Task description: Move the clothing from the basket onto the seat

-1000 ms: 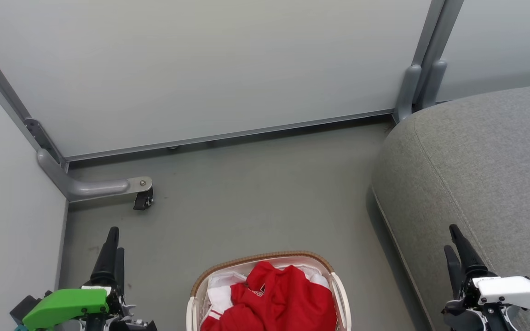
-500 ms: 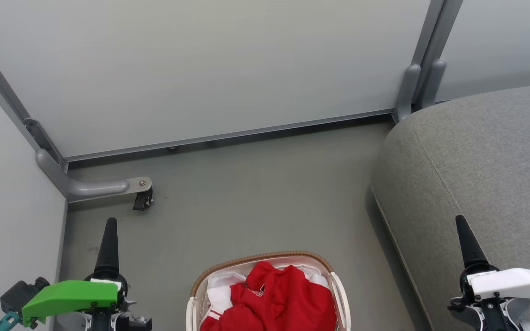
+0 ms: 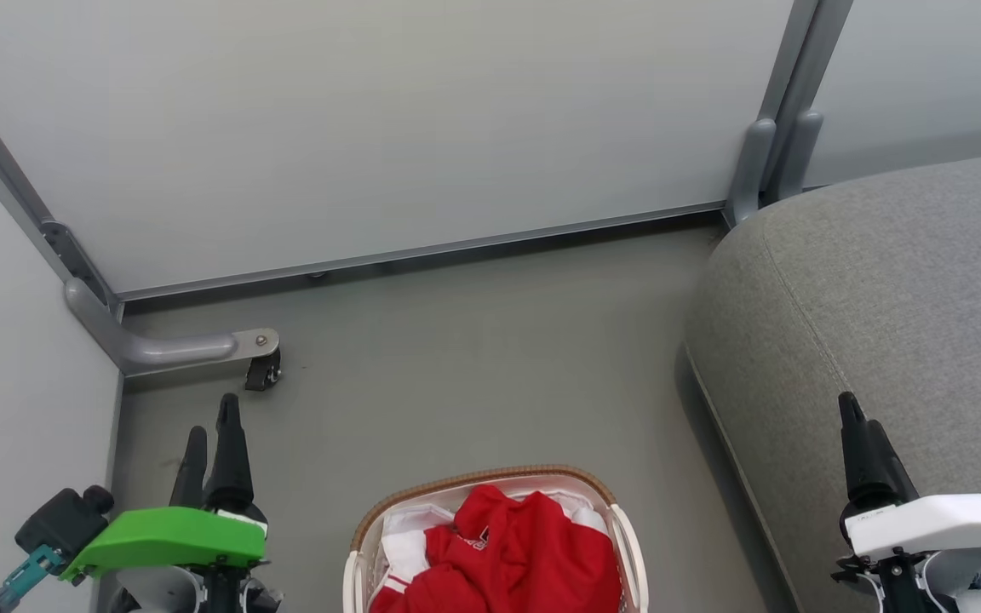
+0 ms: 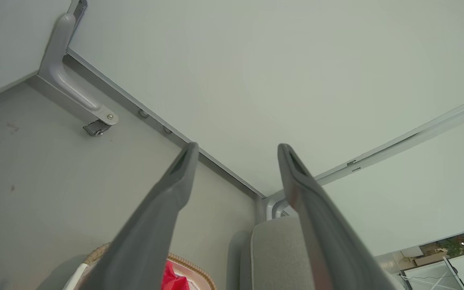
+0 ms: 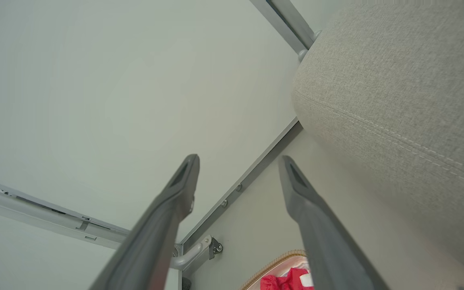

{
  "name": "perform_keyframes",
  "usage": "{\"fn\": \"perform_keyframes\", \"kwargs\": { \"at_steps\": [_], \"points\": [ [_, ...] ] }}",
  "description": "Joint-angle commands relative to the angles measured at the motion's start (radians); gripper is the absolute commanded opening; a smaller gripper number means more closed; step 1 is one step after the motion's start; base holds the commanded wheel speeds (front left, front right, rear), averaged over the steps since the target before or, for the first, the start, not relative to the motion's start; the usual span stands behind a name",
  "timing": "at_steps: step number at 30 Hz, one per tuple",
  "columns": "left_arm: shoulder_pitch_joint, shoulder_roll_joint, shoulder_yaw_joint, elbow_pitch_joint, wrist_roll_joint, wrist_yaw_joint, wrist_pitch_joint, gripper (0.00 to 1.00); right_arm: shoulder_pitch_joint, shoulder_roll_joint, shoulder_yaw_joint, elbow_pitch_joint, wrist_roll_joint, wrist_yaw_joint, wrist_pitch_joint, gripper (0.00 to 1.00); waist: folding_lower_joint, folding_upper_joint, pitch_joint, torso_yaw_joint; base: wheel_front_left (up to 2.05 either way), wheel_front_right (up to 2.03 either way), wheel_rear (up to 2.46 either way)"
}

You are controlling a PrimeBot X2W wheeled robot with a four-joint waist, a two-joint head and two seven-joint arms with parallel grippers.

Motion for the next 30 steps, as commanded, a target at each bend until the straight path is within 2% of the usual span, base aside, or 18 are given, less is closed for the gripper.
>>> {"fn": "perform_keyframes", "kwargs": {
  "at_steps": [1,12,30],
  "points": [
    [0.001,0.007,-0.008,-0.013,0.049,0.006,-0.012,1.0,0.001,-0.008,0.002,-0.014,-0.039,0.0,-0.011,1.0,0.0,0.0,-0.002,0.0,0.0,0.0,0.0],
    [0.016,0.008,-0.024,0.011,0.215,0.035,-0.047,1.0,0.013,-0.009,0.025,-0.008,-0.212,0.0,-0.046,1.0,0.0,0.0,-0.007,-0.003,0.0,0.0,0.0],
    [0.036,0.009,-0.015,0.049,0.404,0.06,-0.096,1.0,0.022,-0.012,0.042,0.022,-0.439,0.0,-0.095,1.0,0.0,0.0,-0.01,-0.003,0.0,0.0,0.0]
  ]
}}
